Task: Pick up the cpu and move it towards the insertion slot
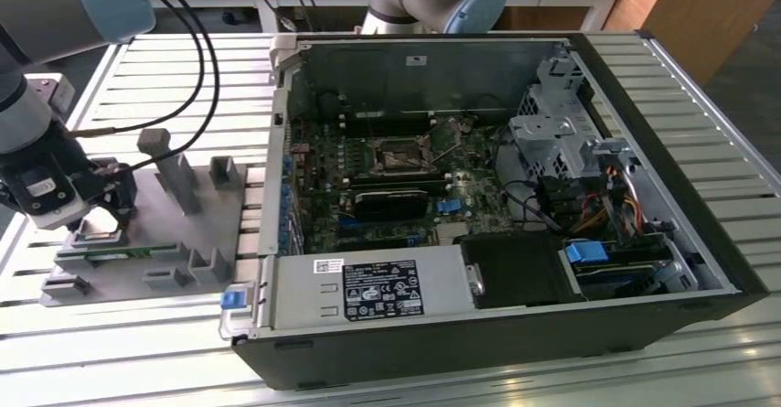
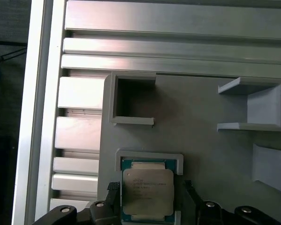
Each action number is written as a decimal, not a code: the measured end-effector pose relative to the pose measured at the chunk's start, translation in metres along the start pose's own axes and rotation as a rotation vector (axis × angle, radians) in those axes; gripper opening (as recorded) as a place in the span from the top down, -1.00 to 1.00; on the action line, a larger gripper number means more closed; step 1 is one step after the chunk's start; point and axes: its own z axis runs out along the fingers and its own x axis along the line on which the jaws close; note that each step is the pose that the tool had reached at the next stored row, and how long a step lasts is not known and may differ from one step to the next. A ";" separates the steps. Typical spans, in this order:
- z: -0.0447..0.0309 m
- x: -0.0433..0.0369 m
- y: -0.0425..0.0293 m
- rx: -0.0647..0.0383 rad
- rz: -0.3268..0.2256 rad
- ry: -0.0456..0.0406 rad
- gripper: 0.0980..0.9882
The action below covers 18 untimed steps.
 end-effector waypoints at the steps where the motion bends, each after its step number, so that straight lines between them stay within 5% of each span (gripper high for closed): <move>1: 0.0001 0.0001 0.0000 0.000 0.000 0.0001 -0.21; 18: 0.0050 0.0023 0.0003 0.000 -0.001 0.0003 -0.17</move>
